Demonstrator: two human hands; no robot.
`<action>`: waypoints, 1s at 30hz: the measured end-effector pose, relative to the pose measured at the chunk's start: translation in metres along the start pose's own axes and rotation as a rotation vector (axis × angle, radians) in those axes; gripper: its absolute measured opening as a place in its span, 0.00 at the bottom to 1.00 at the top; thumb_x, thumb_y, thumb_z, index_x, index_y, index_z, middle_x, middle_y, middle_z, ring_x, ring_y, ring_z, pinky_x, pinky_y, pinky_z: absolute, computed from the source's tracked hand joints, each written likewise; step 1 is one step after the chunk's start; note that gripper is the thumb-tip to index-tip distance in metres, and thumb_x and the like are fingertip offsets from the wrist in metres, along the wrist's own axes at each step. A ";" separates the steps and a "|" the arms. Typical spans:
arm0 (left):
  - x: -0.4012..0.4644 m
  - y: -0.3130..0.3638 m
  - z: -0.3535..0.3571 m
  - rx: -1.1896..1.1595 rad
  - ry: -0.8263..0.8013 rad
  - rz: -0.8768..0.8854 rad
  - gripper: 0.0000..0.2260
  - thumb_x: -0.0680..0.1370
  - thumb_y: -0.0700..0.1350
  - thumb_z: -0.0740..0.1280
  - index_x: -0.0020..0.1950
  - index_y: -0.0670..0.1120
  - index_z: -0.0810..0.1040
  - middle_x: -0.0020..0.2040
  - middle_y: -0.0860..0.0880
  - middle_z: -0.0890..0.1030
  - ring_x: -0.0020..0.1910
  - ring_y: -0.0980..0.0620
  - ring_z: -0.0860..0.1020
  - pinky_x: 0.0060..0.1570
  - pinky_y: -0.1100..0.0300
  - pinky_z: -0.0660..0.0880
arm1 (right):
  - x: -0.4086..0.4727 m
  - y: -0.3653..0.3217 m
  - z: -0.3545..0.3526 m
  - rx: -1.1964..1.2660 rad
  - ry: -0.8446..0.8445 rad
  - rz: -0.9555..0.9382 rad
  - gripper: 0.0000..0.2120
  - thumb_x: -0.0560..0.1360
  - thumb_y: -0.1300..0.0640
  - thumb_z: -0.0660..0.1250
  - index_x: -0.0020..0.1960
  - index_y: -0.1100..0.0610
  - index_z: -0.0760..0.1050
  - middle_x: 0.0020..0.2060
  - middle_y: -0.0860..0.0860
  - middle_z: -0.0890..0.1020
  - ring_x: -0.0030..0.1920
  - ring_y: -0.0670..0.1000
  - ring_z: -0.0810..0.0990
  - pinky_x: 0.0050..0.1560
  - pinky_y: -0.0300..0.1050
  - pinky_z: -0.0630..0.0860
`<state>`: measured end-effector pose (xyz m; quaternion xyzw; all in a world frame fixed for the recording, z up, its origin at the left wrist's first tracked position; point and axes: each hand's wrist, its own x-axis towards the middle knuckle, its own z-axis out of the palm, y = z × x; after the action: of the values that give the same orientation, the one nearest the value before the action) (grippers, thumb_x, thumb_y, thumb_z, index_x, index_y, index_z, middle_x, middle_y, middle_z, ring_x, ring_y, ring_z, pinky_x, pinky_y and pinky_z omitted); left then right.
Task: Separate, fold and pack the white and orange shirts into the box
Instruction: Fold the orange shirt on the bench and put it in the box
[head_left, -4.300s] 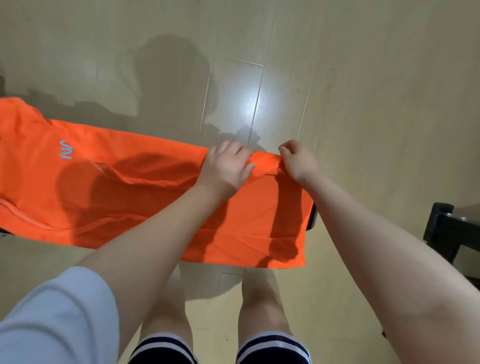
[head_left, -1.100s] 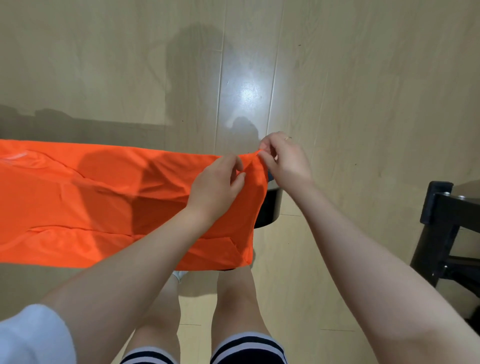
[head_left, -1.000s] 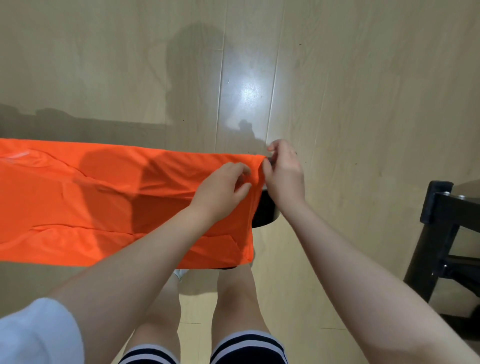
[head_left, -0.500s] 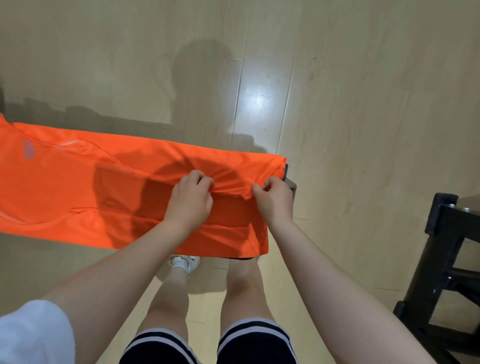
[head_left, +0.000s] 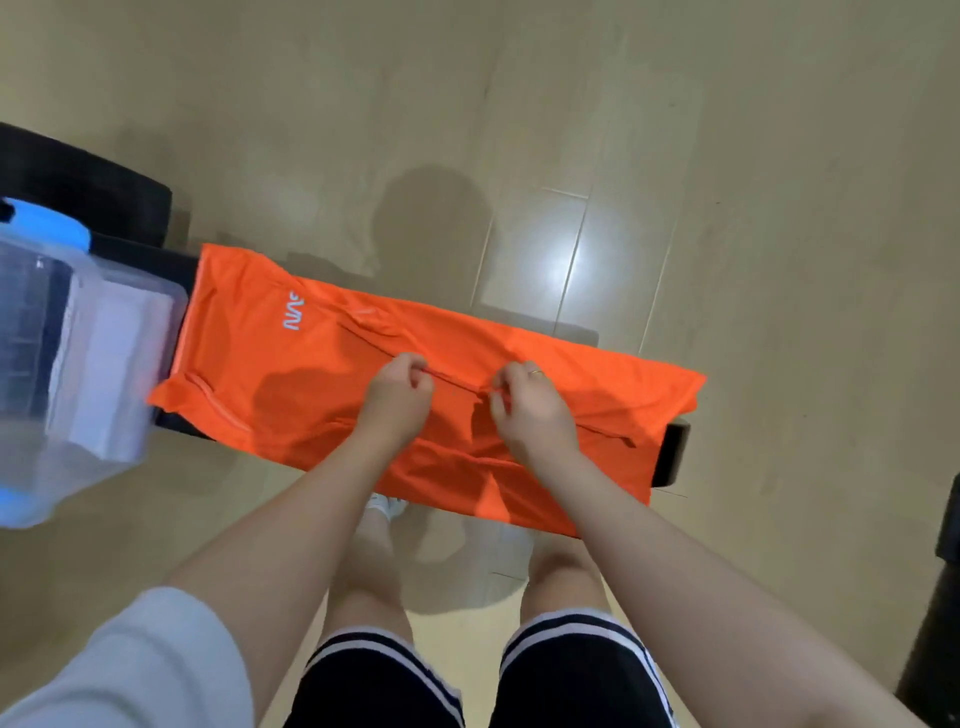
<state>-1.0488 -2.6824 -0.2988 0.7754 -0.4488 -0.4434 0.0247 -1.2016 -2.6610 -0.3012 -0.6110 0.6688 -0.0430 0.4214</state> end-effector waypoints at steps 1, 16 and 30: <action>0.011 -0.012 -0.013 -0.070 0.043 -0.049 0.12 0.76 0.37 0.60 0.59 0.39 0.75 0.55 0.37 0.79 0.56 0.41 0.77 0.57 0.54 0.70 | 0.009 -0.018 0.011 -0.028 -0.037 -0.033 0.09 0.74 0.59 0.61 0.53 0.61 0.73 0.50 0.61 0.76 0.53 0.62 0.75 0.53 0.55 0.72; 0.155 -0.077 -0.105 -0.665 0.061 -0.348 0.13 0.78 0.46 0.60 0.34 0.44 0.70 0.18 0.53 0.72 0.22 0.54 0.69 0.26 0.64 0.63 | 0.095 -0.109 0.100 -0.222 0.114 0.156 0.13 0.73 0.49 0.65 0.54 0.56 0.74 0.51 0.56 0.79 0.55 0.60 0.74 0.52 0.52 0.68; 0.147 -0.105 -0.147 -0.864 0.080 -0.438 0.11 0.75 0.35 0.57 0.34 0.46 0.70 0.32 0.47 0.71 0.27 0.54 0.71 0.29 0.63 0.71 | 0.065 -0.139 0.101 -0.530 -0.164 -0.056 0.06 0.70 0.61 0.61 0.47 0.56 0.70 0.41 0.55 0.78 0.43 0.59 0.79 0.38 0.48 0.74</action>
<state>-0.8437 -2.7782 -0.3539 0.7868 -0.0485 -0.5540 0.2676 -1.0240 -2.7052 -0.3198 -0.7195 0.6033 0.1714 0.2982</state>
